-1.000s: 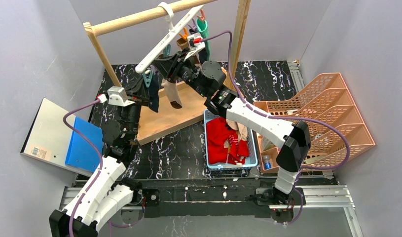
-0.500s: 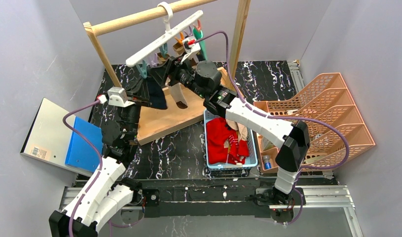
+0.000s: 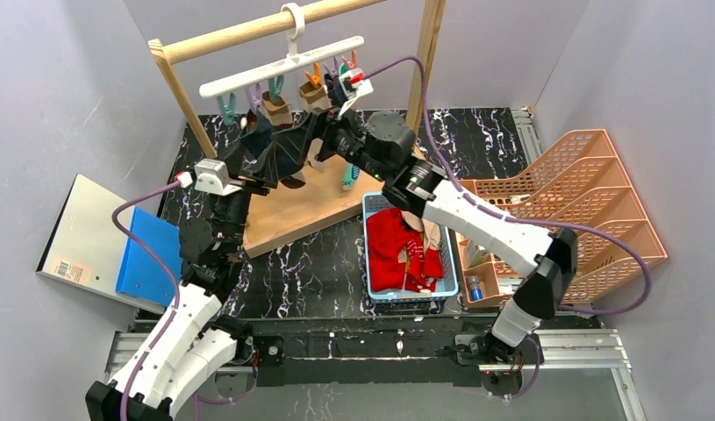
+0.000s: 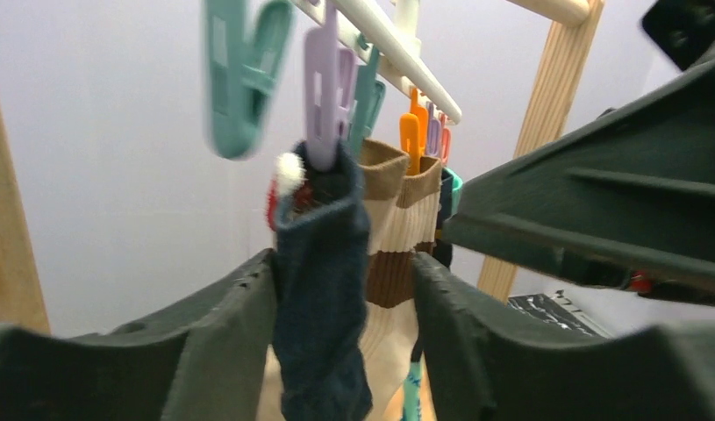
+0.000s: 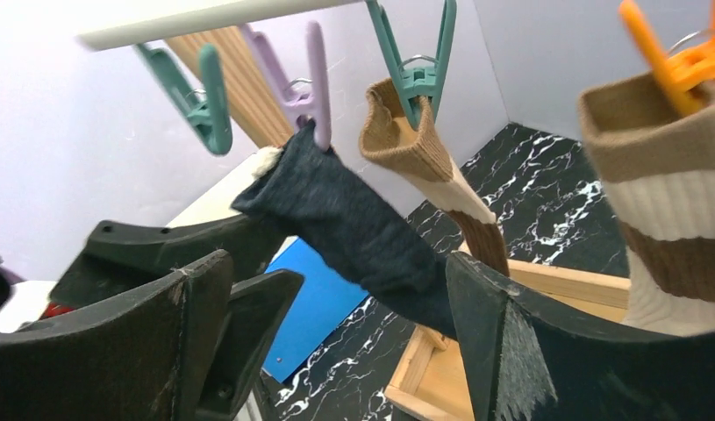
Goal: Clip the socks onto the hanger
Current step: Clamp the sock onto the hanger.
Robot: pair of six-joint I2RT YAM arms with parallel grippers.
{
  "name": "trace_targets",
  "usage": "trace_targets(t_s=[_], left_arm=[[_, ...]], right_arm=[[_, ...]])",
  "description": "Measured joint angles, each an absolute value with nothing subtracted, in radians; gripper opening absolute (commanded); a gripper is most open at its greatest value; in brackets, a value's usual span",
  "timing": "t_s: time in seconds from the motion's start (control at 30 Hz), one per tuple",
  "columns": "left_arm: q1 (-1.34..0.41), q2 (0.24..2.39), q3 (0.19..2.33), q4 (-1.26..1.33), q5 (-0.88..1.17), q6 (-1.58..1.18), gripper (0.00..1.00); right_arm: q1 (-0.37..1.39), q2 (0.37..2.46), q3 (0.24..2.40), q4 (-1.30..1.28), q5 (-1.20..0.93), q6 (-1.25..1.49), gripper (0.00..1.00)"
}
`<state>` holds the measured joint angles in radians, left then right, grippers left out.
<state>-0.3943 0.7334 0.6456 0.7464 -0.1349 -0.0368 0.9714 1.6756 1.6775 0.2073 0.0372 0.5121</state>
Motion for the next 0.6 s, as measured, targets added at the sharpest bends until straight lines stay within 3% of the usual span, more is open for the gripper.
trace_targets(t_s=[0.27,0.37,0.6], left_arm=[[-0.394,0.660,0.627,0.686,-0.118,-0.045,0.80],[-0.394,0.594,0.619,0.622,-0.120,-0.046,0.98],[-0.394,0.439,0.606,0.369,-0.145,-0.106,0.98]], right_arm=[[0.975,1.426,1.523,0.139,0.123,0.426,0.98],[0.976,1.304,1.405,0.124,0.226,0.368,0.98],[0.946,1.194,1.264,-0.069,0.440,0.281,0.98]])
